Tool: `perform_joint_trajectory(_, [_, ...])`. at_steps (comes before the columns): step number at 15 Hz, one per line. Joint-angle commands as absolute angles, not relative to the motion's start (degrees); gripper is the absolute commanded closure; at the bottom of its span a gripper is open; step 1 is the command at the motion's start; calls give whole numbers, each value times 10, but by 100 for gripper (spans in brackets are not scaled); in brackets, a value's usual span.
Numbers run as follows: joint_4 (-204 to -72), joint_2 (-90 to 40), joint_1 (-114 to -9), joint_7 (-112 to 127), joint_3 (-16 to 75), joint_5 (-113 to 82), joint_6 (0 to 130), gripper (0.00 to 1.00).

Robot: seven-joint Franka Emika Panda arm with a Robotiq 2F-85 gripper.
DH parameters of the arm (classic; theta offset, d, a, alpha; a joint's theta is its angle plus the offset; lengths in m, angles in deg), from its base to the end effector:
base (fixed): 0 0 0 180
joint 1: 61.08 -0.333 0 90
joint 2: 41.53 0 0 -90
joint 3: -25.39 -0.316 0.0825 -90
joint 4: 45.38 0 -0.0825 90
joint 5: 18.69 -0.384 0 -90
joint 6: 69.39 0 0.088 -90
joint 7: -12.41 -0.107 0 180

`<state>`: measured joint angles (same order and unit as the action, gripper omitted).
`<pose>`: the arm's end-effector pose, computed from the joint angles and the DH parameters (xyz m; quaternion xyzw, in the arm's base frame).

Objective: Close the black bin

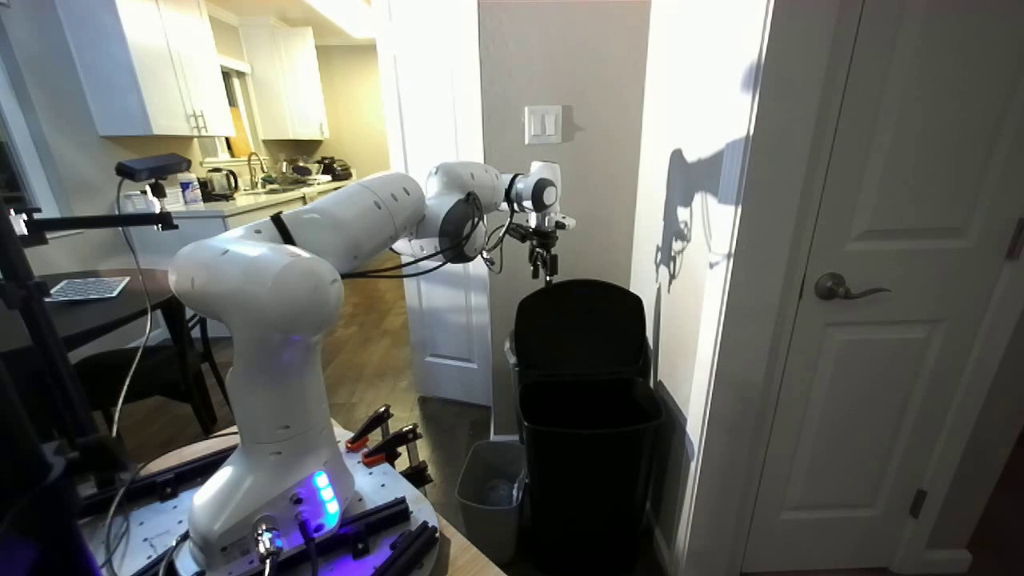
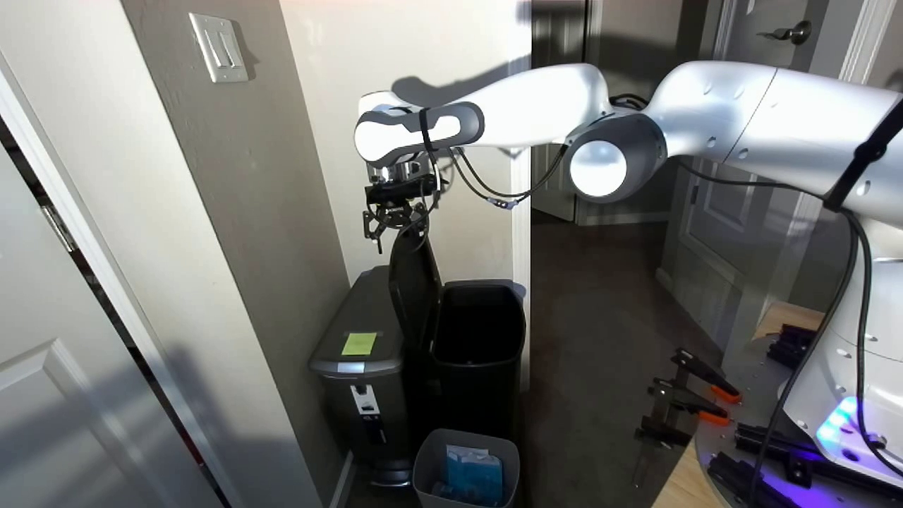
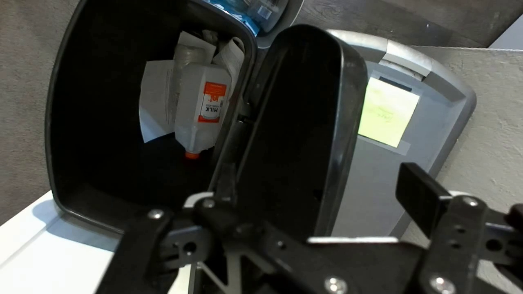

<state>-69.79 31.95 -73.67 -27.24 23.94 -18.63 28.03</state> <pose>0.7842 0.1827 0.2651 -0.9730 0.2303 0.0088 0.0086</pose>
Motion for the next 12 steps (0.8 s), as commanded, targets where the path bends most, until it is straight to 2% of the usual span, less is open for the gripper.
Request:
perform_joint_trajectory(1, [-701,331,-733,-267,233,-194,298,0])
perform_joint_trajectory(12, [-690,362,-726,-304,255,-178,343,0])
